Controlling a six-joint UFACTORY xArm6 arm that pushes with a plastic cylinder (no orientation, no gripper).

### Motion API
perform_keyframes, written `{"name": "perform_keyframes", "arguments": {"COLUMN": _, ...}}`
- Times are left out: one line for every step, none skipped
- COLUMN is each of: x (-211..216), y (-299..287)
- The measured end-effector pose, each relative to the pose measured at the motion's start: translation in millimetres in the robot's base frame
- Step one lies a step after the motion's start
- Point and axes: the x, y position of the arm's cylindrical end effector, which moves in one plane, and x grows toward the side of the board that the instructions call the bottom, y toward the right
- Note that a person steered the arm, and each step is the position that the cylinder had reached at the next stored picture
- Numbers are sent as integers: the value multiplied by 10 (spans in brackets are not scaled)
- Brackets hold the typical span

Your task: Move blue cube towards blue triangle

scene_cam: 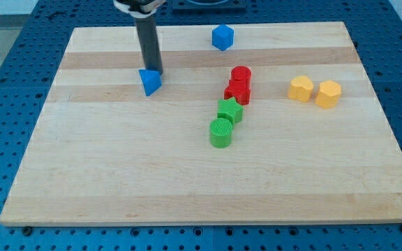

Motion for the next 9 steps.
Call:
{"name": "perform_keyframes", "arguments": {"x": 188, "y": -166}}
{"name": "perform_keyframes", "arguments": {"x": 55, "y": -60}}
{"name": "perform_keyframes", "arguments": {"x": -80, "y": 439}}
{"name": "perform_keyframes", "arguments": {"x": -136, "y": 920}}
{"name": "perform_keyframes", "arguments": {"x": -411, "y": 1194}}
{"name": "perform_keyframes", "arguments": {"x": -459, "y": 1580}}
{"name": "perform_keyframes", "arguments": {"x": -618, "y": 1785}}
{"name": "perform_keyframes", "arguments": {"x": -1127, "y": 1809}}
{"name": "perform_keyframes", "arguments": {"x": -1243, "y": 1563}}
